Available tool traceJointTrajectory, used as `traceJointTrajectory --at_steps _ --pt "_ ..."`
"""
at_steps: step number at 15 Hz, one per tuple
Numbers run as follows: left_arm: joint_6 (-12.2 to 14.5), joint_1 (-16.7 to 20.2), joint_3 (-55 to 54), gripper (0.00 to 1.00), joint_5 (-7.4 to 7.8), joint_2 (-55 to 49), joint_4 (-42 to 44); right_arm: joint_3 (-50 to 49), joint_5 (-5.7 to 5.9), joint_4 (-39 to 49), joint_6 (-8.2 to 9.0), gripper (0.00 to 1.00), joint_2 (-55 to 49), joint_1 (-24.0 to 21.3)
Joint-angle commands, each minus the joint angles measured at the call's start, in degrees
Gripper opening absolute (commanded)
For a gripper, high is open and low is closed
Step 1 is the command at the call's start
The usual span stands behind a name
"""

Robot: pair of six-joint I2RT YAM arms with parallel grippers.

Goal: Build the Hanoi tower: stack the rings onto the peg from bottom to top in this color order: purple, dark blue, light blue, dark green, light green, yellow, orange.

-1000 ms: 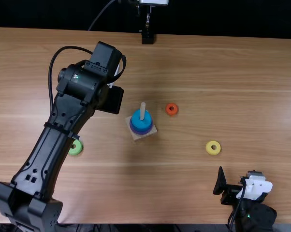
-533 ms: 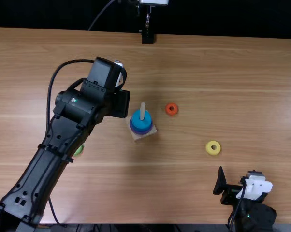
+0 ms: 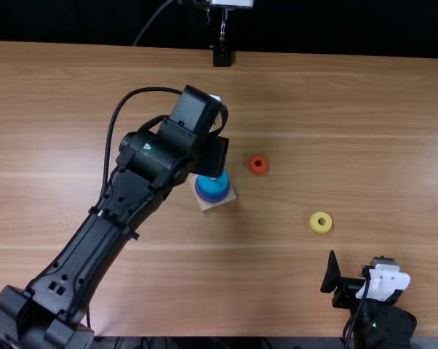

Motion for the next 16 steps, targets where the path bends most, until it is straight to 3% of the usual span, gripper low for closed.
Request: traceJointTrajectory --at_steps 1,16 --pt "-1.52 -0.99 3.84 0.00 0.05 1.88 -0.75 -6.04 -0.06 -3.43 0.07 1.00 -0.71 -0.47" --pt "-1.52 -3.63 7.97 0.00 0.15 7.77 -4.34 -6.04 -0.06 -3.43 0.07 1.00 -0.71 -0.47"
